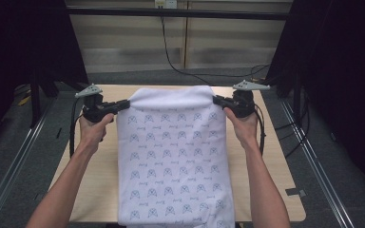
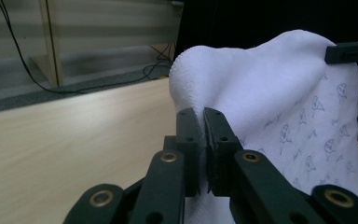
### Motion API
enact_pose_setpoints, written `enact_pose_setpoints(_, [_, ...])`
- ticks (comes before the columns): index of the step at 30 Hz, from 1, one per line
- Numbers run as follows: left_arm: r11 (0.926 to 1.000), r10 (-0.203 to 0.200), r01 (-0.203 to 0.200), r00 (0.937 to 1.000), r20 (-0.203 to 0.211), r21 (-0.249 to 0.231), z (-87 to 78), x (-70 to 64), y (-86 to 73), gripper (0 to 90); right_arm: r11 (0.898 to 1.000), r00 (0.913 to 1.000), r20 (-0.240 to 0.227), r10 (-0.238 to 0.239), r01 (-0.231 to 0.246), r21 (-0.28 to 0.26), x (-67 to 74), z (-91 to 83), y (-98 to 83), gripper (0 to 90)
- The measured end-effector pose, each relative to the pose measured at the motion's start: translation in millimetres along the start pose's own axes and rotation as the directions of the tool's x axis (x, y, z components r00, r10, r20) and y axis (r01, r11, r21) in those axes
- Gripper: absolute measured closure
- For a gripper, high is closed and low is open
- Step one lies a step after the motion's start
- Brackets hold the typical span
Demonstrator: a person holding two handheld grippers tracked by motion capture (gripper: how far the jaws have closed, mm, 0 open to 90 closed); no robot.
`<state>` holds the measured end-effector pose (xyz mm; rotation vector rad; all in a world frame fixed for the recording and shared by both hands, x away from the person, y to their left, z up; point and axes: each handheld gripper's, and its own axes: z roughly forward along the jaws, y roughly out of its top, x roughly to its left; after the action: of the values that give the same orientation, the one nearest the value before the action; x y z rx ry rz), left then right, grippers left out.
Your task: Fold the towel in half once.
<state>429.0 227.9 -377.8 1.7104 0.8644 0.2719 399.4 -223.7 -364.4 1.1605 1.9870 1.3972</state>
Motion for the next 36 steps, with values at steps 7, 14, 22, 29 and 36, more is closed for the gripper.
enact_pose_setpoints(7, [0.9984, 0.041, -0.04, 0.999, 0.016, -0.04, -0.5, -11.7, 27.3, 85.4, 0.998, 0.9996, 0.027, -0.007, 0.009, -0.059, -6.7, -17.1, 30.2, 87.6])
enact_pose_setpoints(14, [0.9955, 0.093, -0.091, 0.9943, 0.052, -0.024, -20.8, -27.3, 9.7, 85.3, 0.997, 0.9991, -0.033, -0.029, 0.026, -0.07, 6.4, -42.3, 11.5, 87.5])
enact_pose_setpoints(22, [0.9941, 0.108, -0.108, 0.9867, 0.122, -0.004, -55.6, -57.4, -33.8, 85.6, 0.997, 0.9925, -0.101, -0.069, 0.066, -0.033, 39.4, -81.3, -30.7, 87.5])
enact_pose_setpoints(29, [0.9914, 0.078, -0.094, 0.9828, 0.167, 0.091, -75.4, -77.8, -95.7, 85.4, 0.998, 0.9856, -0.165, -0.038, 0.045, 0.039, 67.1, -110.5, -97.7, 87.5])
enact_pose_setpoints(36, [0.9707, 0.063, -0.106, 0.9782, 0.198, 0.216, -86.0, -94.1, -140.6, 85.1, 0.991, 0.9819, -0.189, -0.003, 0.029, 0.132, 90.2, -127.3, -146.0, 87.5])
